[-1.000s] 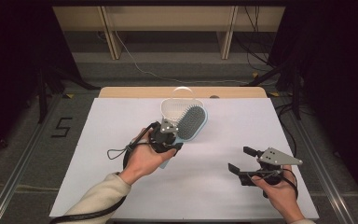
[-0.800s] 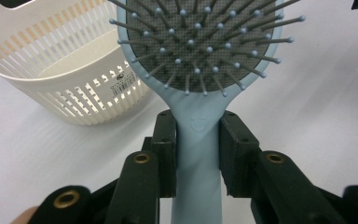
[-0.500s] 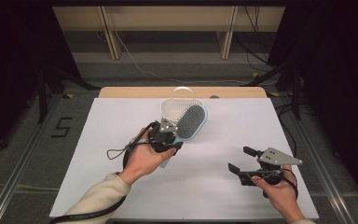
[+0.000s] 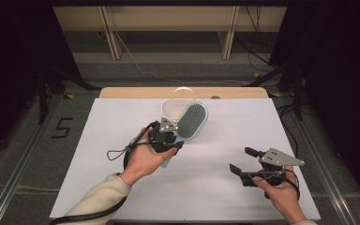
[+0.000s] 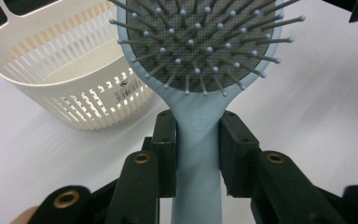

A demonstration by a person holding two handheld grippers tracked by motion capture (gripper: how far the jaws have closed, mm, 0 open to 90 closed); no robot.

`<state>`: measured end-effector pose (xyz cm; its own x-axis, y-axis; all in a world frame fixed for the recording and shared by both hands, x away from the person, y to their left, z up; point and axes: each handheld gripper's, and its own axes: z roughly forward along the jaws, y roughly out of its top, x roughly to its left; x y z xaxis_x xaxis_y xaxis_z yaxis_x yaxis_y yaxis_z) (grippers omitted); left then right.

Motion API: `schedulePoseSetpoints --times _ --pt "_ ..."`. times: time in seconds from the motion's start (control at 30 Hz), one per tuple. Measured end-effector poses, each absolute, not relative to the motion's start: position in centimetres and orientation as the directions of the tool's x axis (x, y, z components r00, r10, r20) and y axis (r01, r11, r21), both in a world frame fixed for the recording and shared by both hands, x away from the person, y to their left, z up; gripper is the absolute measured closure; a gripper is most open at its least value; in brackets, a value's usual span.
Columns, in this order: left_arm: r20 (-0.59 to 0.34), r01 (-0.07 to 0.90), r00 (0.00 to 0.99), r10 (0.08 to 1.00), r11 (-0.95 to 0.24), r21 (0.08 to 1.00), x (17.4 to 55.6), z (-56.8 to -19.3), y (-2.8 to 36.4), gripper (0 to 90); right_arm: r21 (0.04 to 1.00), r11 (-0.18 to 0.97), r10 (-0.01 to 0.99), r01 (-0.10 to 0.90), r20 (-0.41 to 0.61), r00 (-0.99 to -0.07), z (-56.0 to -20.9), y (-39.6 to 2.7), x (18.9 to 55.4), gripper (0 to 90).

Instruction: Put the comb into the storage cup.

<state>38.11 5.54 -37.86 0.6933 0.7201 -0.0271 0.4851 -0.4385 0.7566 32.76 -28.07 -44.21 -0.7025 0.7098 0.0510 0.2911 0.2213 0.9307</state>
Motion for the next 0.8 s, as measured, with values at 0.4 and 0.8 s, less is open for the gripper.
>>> schedulePoseSetpoints --times 0.4,0.8 --pt "-0.031 0.480 0.685 0.728 -0.419 0.770 38.15 -37.64 5.70 69.7 0.930 0.222 0.710 0.294 0.052 -0.702 -44.19 -28.07 32.73 13.2" --pt "-0.035 0.475 0.675 0.737 -0.397 0.785 38.28 -37.55 5.90 69.7 0.930 0.223 0.709 0.292 0.051 -0.703 -44.21 -28.06 32.75 13.2"
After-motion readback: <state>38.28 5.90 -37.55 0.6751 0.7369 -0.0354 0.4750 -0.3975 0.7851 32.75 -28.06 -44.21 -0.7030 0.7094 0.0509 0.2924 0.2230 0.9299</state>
